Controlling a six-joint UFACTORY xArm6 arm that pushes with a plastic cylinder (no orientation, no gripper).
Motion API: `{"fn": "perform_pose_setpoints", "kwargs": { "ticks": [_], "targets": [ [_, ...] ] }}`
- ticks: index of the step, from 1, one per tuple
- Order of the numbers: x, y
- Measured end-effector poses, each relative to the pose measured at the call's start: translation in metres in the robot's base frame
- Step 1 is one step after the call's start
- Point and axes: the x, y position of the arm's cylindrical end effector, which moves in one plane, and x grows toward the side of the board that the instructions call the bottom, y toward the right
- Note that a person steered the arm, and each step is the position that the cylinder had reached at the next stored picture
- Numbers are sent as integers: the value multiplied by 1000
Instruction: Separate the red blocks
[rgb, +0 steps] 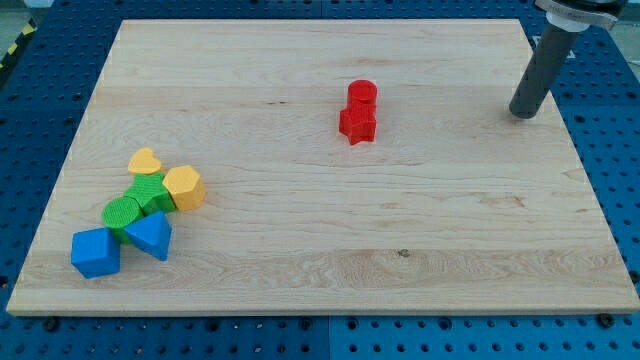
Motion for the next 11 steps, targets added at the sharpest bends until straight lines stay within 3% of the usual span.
{"fn": "perform_pose_setpoints", "kwargs": {
  "ticks": [3, 8, 11],
  "targets": [
    [2, -162],
    [3, -201],
    [3, -160]
  ]
}}
